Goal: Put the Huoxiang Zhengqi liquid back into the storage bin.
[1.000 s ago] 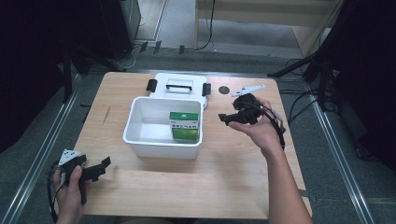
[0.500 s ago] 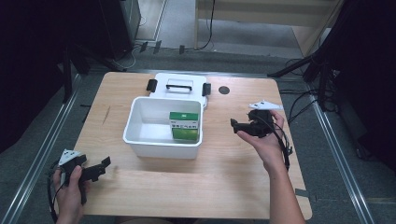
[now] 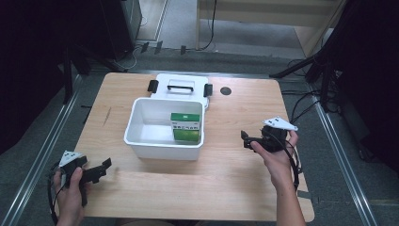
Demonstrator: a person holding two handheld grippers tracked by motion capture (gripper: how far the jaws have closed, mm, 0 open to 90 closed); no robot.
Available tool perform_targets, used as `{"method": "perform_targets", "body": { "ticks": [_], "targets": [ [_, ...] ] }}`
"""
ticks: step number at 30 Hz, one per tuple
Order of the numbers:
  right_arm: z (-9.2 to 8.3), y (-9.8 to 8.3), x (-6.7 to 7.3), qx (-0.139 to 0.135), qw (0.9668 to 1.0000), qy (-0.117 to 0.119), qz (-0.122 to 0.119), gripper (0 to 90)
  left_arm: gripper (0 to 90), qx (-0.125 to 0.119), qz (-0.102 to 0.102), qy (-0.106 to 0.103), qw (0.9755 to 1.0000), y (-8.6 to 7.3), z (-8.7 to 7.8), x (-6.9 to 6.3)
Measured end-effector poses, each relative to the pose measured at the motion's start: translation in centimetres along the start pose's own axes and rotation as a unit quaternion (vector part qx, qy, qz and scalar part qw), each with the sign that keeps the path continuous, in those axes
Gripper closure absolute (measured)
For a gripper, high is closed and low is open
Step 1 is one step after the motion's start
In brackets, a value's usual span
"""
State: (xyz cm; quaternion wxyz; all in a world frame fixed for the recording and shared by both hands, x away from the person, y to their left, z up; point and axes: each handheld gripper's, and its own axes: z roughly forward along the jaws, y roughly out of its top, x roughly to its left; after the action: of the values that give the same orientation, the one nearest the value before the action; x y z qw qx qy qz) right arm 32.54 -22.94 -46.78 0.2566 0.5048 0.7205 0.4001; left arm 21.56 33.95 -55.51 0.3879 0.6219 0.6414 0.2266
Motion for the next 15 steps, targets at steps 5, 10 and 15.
{"method": "perform_targets", "body": {
  "ticks": [5, 10, 15],
  "targets": [
    [-0.6, -1.7, -1.0, -0.004, 0.9998, -0.013, 0.013, 0.0, 1.0, 0.000, 0.001, 0.001, 1.0000, 0.0, 0.0, 0.0],
    [-1.3, -3.4, -1.9, -0.004, 0.9995, -0.022, 0.021, 0.0, 1.0, -0.001, 0.001, 0.001, 1.0000, 0.0, 0.0, 0.0],
    [-2.0, -4.8, -2.8, -0.003, 0.9990, -0.032, 0.030, 0.0, 1.0, -0.001, 0.002, 0.001, 1.0000, 0.0, 0.0, 0.0]
  ]
}}
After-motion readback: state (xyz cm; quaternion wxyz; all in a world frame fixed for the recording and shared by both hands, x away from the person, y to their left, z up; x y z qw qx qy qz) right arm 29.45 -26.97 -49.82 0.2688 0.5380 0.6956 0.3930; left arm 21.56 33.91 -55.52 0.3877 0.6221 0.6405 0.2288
